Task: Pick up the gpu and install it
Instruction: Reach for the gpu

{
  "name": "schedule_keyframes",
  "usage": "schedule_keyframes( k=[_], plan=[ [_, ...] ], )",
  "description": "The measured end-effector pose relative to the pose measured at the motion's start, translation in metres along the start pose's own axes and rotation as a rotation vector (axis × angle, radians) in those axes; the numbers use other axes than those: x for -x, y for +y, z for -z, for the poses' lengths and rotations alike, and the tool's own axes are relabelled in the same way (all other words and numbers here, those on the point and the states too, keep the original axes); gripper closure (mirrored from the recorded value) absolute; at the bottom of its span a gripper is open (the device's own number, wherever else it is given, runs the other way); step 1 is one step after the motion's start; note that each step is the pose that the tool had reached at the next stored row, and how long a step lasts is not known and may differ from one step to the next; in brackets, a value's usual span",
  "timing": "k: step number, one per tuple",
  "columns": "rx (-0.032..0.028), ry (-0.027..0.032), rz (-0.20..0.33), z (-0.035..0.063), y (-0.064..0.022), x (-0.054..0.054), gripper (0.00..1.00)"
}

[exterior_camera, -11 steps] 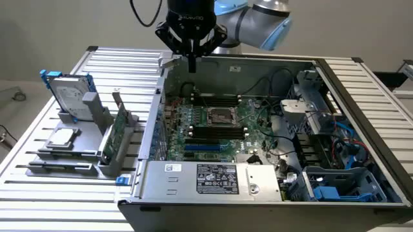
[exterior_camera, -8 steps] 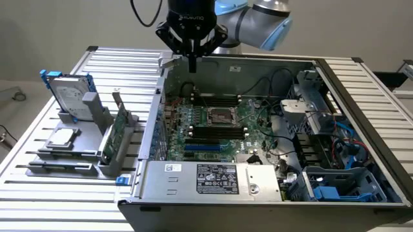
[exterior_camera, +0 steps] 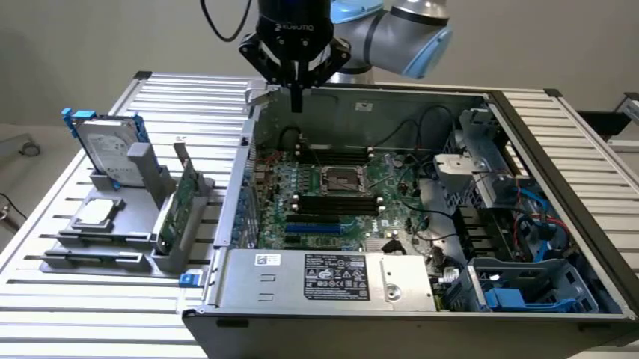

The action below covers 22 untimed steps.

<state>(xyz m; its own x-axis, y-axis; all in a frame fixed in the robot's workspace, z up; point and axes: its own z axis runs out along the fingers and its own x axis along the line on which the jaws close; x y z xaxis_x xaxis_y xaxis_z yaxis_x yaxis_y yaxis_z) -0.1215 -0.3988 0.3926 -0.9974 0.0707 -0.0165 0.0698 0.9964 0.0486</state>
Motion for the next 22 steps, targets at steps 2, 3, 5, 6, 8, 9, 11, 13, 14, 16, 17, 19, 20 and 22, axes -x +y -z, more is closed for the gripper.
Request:
schedule_keyframes(
  k=[2, 3, 5, 6, 8, 9, 11, 13, 14, 16, 17, 19, 20, 22],
  plan=[
    [-0.0002, -0.0001, 0.001, -0.0001, -0.0006, -0.009, 0.89],
    [-0.0003, 0.0, 0.001, -0.0003, -0.001, -0.013, 0.89],
    [-0.0012, 0.0, 0.002, -0.0012, -0.0017, -0.022, 0.89],
    [-0.0023, 0.0002, 0.002, -0.0018, -0.002, -0.027, 0.89],
    [-0.0052, 0.0009, 0.002, -0.003, -0.0027, -0.036, 0.89],
    [-0.0066, 0.0011, 0.002, -0.0037, -0.0031, -0.04, 0.89],
    [-0.0095, 0.0018, 0.002, -0.005, -0.0037, -0.049, 0.89],
    [-0.0125, 0.0024, 0.003, -0.0063, -0.0044, -0.057, 0.89],
    [-0.0138, 0.0026, 0.003, -0.0069, -0.0047, -0.061, 0.89],
    [-0.0168, 0.0033, 0.003, -0.0082, -0.0054, -0.07, 0.89],
    [-0.0183, 0.0036, 0.003, -0.0088, -0.0057, -0.074, 0.89],
    [-0.0213, 0.0041, 0.003, -0.0101, -0.0064, -0.082, 0.89],
    [-0.0227, 0.0043, 0.004, -0.0108, -0.0067, -0.087, 0.89],
    [-0.0259, 0.0049, 0.004, -0.0122, -0.0074, -0.095, 0.89]
  ],
)
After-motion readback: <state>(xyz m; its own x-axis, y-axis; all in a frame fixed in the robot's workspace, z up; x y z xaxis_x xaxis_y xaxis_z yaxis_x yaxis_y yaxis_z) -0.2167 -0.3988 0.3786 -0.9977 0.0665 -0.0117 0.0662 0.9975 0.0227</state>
